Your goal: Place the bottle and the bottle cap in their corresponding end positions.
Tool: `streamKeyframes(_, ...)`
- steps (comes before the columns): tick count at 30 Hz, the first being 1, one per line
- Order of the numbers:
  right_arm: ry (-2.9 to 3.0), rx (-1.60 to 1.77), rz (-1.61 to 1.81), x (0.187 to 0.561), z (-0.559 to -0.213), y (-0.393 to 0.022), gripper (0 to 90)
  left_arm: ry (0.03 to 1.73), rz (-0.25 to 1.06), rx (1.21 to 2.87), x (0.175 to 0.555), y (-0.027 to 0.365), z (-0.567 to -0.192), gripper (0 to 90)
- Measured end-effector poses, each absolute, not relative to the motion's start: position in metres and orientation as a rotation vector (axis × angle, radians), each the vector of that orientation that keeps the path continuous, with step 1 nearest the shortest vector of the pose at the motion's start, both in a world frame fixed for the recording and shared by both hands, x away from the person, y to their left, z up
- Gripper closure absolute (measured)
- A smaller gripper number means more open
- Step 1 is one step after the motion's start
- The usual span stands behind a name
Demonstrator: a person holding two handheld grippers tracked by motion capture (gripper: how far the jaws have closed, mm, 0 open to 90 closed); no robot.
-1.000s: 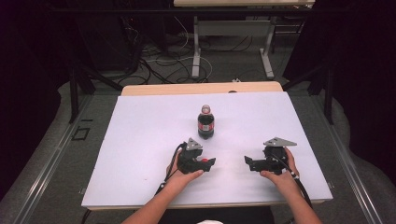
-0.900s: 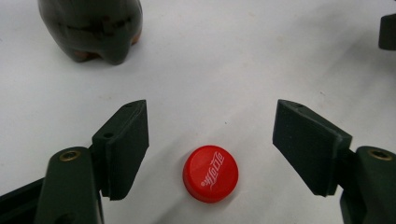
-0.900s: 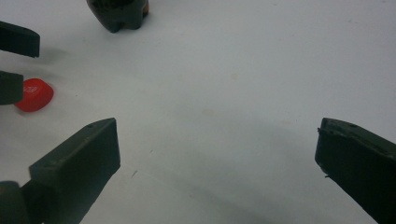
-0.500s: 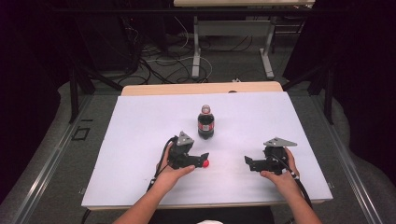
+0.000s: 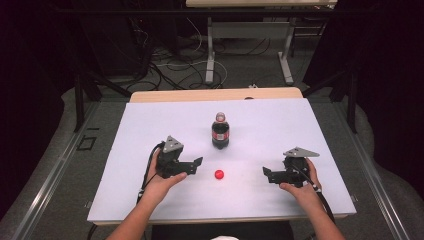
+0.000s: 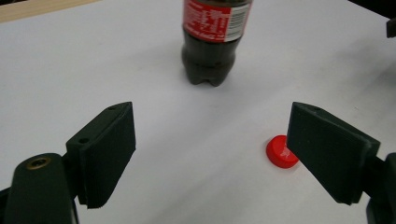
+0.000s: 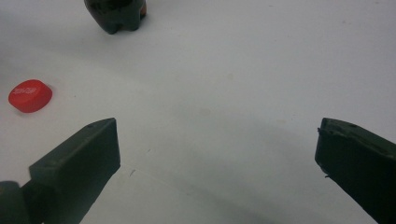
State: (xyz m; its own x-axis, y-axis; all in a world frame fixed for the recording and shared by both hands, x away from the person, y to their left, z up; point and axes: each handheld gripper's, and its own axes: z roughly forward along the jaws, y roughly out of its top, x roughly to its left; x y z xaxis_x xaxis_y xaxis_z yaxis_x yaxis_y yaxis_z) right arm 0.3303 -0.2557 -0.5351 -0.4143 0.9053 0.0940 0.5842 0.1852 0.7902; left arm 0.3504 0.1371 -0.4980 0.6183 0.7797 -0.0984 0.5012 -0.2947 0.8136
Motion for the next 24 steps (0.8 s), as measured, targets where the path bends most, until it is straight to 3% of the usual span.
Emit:
streamKeyframes(13,2.060,1.404,1.105,0.331,-0.535,-0.258,0.0,1.173,0.401,1.842,0.353,0.199,-0.502,1.1)
streamKeyframes(24,2.054,1.417,1.099,0.332,-0.536,-0.260,0.0,1.267,0.460,1.762,0.348,0.238,-0.514,0.5)
